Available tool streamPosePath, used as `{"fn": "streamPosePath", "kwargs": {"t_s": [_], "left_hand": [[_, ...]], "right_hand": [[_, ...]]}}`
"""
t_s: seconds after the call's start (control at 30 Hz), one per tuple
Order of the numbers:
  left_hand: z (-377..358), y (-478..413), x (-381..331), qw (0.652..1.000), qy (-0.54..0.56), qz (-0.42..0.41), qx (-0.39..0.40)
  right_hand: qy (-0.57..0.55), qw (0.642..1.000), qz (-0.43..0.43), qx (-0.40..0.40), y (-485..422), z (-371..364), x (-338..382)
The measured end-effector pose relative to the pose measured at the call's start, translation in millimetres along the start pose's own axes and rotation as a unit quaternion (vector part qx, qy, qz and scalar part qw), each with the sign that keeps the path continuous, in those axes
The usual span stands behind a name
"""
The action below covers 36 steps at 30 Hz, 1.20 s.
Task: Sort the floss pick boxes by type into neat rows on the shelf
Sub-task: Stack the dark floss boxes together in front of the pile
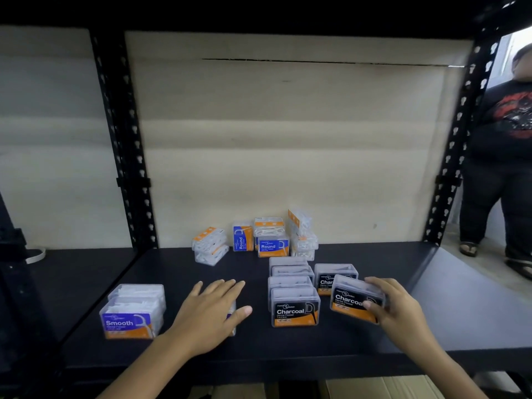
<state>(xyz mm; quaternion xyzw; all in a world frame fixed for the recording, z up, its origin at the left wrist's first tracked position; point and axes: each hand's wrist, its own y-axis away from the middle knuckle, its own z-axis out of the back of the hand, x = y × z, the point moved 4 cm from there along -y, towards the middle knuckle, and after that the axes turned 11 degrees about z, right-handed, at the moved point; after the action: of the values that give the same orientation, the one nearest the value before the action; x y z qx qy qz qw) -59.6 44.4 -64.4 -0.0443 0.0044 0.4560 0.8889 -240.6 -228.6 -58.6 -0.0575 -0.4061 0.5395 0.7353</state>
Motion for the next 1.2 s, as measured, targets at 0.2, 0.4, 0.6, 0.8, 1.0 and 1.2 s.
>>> {"fn": "streamPosePath", "kwargs": {"t_s": [0.2,0.4,0.6,0.8,1.0,1.2], "left_hand": [[2.1,0.9,-1.9,1.000,0.001,0.003,0.004],[2.9,0.2,-1.6,1.000,0.003,0.004,0.004],[5.8,0.3,-2.9,1.000,0.010,0.005,0.014],[15.0,-1.4,-4.6,0.999,0.035,0.000,0.028],[43.7,-23.2,-14.4,0.997,0.077,-0.012,-0.015],[68.1,-80.0,-34.5,0.993,0.097,-0.039,-0.045]], "right_hand": [[-0.011,1.000,-0.010,0.017,0.1,-11.7,-2.8],[-0.018,0.999,-0.023,0.023,2.0,-17.4,-4.7],[-0.014,0.999,-0.025,0.034,0.9,-16.2,-3.9],[-0.017,1.000,-0.001,-0.005,-12.9,-7.1,8.2],[-0.032,0.999,0.037,-0.021,-52.7,-11.5,36.7],[-0.018,0.999,0.044,0.021,-109.6,-40.8,55.1]]}}
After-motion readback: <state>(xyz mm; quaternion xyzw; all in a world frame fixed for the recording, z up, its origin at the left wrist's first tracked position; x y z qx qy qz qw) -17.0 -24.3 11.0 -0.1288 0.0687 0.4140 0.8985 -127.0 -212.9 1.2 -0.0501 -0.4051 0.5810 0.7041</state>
